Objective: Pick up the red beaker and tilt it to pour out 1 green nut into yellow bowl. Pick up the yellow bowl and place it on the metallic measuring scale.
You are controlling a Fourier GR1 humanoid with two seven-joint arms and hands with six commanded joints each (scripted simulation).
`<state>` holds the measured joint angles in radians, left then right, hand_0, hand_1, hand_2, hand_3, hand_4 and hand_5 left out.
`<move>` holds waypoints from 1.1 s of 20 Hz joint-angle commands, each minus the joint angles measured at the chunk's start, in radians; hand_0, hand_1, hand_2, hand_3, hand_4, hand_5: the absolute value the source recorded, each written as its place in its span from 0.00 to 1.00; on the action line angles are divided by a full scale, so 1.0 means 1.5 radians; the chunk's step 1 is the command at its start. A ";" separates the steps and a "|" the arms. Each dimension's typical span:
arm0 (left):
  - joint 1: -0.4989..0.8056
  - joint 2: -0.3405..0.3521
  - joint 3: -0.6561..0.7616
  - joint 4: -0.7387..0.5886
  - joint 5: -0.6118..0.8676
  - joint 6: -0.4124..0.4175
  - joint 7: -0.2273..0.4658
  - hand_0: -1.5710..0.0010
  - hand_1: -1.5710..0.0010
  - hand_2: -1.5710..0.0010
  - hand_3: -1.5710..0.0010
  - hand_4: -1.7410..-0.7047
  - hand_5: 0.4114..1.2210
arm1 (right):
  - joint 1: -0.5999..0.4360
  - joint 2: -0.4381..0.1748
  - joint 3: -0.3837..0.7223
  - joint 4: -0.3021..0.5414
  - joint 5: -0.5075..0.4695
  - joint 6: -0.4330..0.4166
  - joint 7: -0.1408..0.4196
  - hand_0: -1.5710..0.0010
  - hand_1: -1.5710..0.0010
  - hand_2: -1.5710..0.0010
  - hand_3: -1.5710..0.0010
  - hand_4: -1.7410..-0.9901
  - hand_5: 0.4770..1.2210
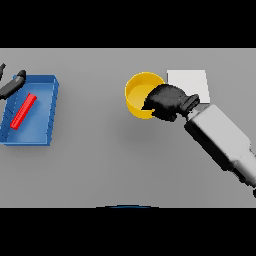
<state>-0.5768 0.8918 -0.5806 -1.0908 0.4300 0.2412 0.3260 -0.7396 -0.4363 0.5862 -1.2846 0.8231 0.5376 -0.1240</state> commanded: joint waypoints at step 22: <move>0.012 0.023 0.002 -0.042 0.011 0.012 0.045 1.00 1.00 1.00 1.00 0.99 0.38 | -0.060 -0.044 -0.098 0.301 0.030 -0.181 -0.042 0.00 0.00 0.05 0.24 0.00 1.00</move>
<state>-0.5587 0.9262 -0.5769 -1.1547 0.4459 0.2587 0.3932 -0.8285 -0.5022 0.4389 -0.8334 0.8687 0.2662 -0.1842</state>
